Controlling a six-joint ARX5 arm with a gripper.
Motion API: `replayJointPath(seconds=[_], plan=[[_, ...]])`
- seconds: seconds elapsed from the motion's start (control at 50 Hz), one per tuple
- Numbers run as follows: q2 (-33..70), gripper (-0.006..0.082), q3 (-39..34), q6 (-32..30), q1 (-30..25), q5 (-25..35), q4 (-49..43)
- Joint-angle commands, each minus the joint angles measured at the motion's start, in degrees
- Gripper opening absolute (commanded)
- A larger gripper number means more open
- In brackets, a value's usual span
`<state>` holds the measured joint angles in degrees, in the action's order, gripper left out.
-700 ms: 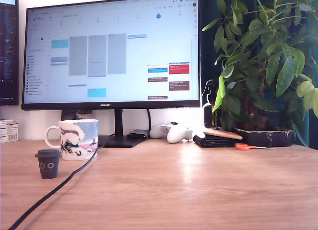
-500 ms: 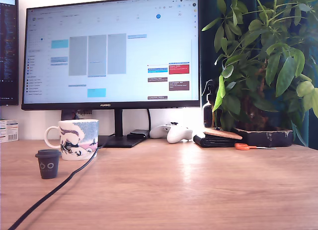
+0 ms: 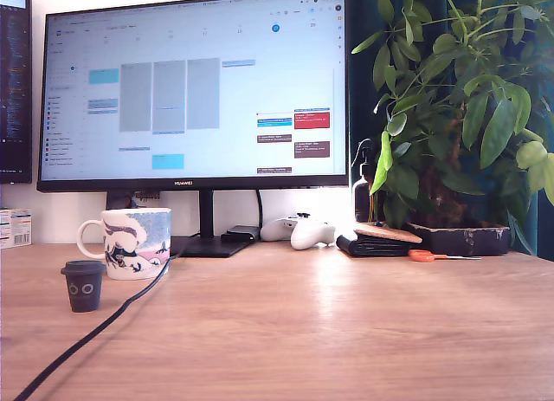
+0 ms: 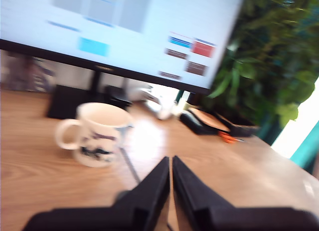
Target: Pick the grey coffee capsule and place it inside the blue coffee cup
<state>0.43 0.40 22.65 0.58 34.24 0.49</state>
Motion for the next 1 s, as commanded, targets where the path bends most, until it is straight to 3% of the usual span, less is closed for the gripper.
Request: replayJointPath(seconds=[0.0,0.2,0.24,0.32,0.42,0.48,0.6,0.76,0.98], plan=[[2.21,-0.0019,-1.77,0.48,-1.4,0.85,0.46],[8.68,-0.0016,-1.77,-0.68,-5.86,0.33,2.03],[10.08,0.0017,-1.77,-1.4,-6.67,-0.37,2.67],[12.48,0.0214,-1.77,-3.85,-8.11,-1.86,4.55],[14.95,0.0582,-1.77,-6.73,-10.19,-5.01,7.39],[16.66,0.0687,-1.77,-7.93,-11.34,-7.28,7.87],[20.44,0.0688,-1.77,-10.25,-13.27,-11.87,7.91],[25.27,0.0688,-1.77,-14.21,-15.02,-14.08,11.74],[33.22,0.0688,-1.77,-14.99,-15.43,-15.87,18.56]])
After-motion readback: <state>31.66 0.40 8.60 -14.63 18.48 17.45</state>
